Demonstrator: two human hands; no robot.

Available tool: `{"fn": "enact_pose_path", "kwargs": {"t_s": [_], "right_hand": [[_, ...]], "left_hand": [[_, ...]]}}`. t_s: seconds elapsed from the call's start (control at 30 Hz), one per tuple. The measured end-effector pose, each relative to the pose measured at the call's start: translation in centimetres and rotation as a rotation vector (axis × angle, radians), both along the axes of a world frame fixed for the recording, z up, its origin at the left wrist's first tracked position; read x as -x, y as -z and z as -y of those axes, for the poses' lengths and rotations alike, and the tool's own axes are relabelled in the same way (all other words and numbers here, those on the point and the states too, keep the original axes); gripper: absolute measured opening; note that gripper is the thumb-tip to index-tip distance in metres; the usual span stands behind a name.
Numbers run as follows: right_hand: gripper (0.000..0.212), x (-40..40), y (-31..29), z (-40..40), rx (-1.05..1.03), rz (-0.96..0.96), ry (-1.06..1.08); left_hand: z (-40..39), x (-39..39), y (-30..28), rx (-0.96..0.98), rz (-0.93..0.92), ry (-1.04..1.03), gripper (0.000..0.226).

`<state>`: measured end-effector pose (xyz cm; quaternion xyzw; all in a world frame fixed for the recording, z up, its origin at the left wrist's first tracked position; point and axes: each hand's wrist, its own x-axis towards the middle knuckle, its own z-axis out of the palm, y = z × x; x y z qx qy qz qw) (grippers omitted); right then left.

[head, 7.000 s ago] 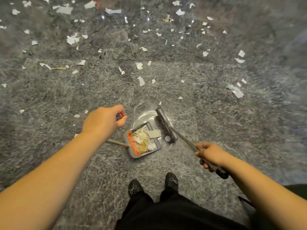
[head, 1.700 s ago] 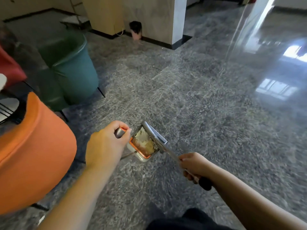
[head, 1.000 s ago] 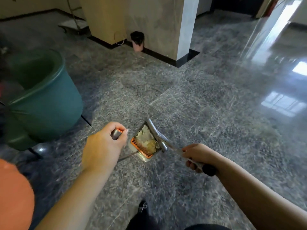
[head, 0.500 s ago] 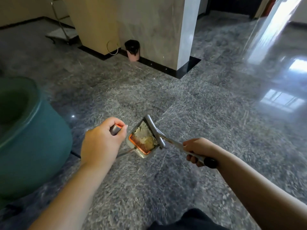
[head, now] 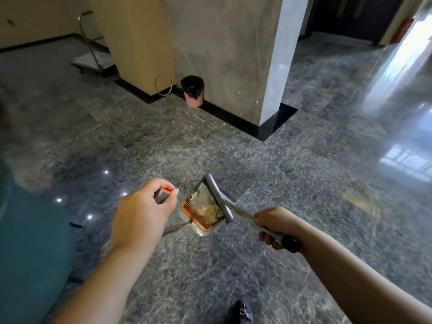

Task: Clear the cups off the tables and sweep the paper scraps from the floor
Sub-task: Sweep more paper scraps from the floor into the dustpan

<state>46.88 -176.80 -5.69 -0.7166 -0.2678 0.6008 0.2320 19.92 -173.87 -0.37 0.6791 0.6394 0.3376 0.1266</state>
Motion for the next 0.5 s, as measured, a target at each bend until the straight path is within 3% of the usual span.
{"fn": "enact_pose_path", "kwargs": {"t_s": [0.5], "right_hand": [[0.028,-6.3,0.7,-29.8,-0.027,0.068,-0.056]], "left_hand": [[-30.2,-6.8,1.1,-0.053,-0.031,-0.016,0.012]]}}
